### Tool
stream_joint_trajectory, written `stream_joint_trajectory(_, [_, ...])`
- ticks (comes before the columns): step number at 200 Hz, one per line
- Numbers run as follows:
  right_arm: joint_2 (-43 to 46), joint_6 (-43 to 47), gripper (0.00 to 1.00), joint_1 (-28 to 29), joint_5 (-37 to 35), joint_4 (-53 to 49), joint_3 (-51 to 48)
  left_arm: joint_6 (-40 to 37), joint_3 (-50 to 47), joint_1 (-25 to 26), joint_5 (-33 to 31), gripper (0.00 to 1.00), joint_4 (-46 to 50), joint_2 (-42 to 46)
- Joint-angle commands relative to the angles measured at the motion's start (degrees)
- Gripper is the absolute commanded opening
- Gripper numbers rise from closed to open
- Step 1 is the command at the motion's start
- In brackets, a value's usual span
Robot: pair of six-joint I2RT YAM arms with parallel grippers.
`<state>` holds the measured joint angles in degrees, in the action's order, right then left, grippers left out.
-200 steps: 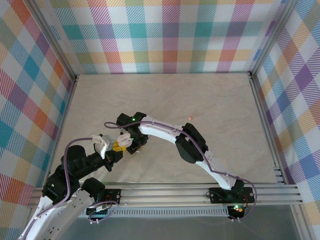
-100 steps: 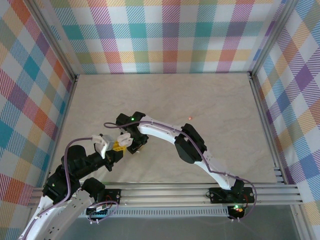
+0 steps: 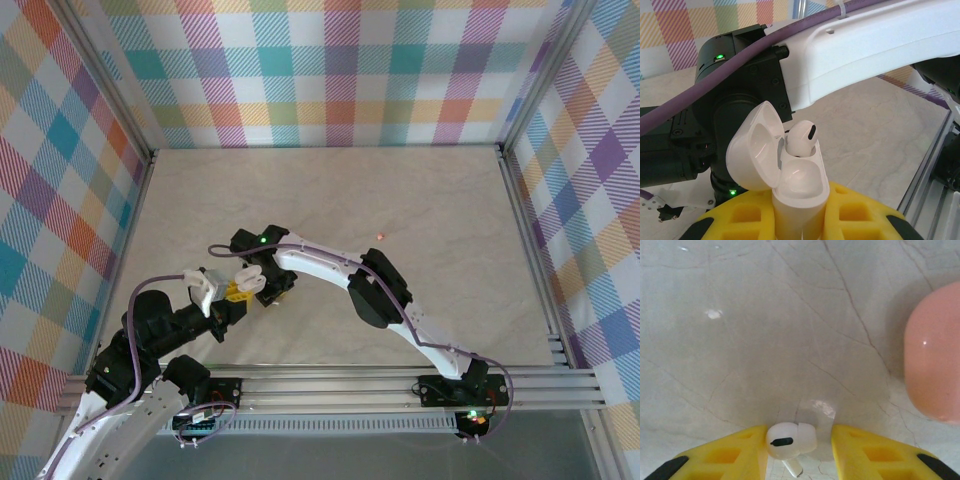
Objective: Insert the wireless bluetooth earbuds into the charging case
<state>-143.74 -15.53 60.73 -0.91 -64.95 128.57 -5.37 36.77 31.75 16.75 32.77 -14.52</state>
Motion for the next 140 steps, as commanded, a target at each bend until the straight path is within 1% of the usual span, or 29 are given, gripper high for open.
stream_joint_trajectory(1, [1.6, -3.2, 0.4, -0.9, -3.3, -2.1, -4.5, 1.0, -0.7, 0.2, 1.3, 0.0, -2.3, 0.0])
stream_joint_trajectory(72, [7.1, -3.8, 0.37, -3.8, -7.3, 0.5, -12.1, 2.3, -1.9, 0.2, 1.5, 0.0, -4.5, -0.9])
stream_joint_trajectory(117, [12.4, -4.7, 0.37, -7.4, -7.7, 4.1, -20.8, 3.0, -2.3, 0.2, 1.5, 0.0, -4.9, -1.2])
stream_joint_trajectory(140, [15.7, -5.6, 0.37, -10.1, -6.4, 7.1, -26.1, 3.9, -2.8, 0.2, 1.9, 0.0, -6.2, -1.6])
